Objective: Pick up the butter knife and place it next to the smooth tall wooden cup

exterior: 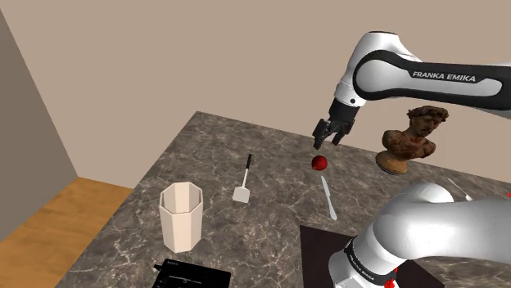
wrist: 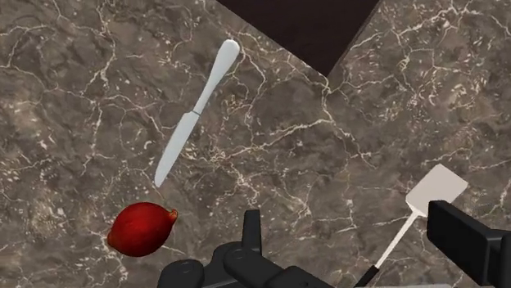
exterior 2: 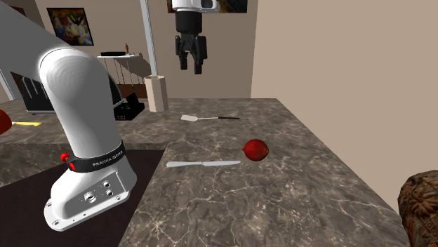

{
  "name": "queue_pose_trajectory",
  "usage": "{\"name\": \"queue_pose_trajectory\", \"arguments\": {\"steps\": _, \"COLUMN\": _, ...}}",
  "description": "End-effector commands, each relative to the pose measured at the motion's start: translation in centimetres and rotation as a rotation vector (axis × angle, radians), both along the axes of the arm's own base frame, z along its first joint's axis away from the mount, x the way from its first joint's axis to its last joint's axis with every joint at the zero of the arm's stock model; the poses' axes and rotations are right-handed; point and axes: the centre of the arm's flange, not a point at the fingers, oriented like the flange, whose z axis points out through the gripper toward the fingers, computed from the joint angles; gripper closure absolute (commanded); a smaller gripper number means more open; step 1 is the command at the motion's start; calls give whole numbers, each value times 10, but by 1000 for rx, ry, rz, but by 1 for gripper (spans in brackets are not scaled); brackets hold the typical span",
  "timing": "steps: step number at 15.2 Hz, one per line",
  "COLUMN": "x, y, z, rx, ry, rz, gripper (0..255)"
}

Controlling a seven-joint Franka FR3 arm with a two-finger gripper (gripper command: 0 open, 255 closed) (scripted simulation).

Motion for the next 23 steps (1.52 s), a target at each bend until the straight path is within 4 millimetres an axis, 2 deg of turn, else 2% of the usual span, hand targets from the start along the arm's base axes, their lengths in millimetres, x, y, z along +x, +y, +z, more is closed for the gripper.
{"name": "queue_pose_trajectory", "arguments": {"steps": 1, "x": -2, "y": -17, "z": -24, "rx": 0, "ry": -3, "rz": -60, "gripper": 0}}
{"name": "queue_pose_trajectory", "arguments": {"steps": 9, "x": -23, "y": -73, "z": -111, "rx": 0, "ry": -8, "rz": -295, "gripper": 0}}
{"name": "queue_pose_trajectory", "arguments": {"steps": 18, "x": -61, "y": -129, "z": -209, "rx": 1, "ry": -14, "rz": -559, "gripper": 0}}
{"name": "queue_pose_trajectory", "arguments": {"steps": 23, "x": -64, "y": -131, "z": -237, "rx": 1, "ry": -14, "rz": -578, "gripper": 0}}
